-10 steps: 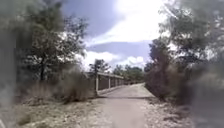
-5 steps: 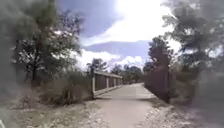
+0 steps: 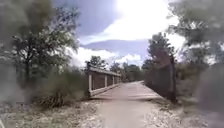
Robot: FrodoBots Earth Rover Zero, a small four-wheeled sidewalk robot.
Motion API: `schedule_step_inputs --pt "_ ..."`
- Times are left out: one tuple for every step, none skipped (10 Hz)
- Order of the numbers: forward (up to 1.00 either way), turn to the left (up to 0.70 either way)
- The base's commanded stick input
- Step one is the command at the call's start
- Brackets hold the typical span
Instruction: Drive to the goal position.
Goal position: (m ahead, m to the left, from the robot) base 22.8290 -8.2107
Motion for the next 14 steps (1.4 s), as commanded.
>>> schedule_step_inputs --pt "0.7 0.0" --pt "0.7 0.0" --pt "0.7 0.0" --pt "0.7 0.0" --pt "0.7 0.0" --pt "0.7 0.0" --pt "0.7 0.0" --pt "0.7 0.0" --pt "0.7 -0.14" --pt "0.7 -0.31" --pt "0.7 -0.19" --pt "0.7 0.0" --pt "0.7 0.0" --pt "0.7 0.0"
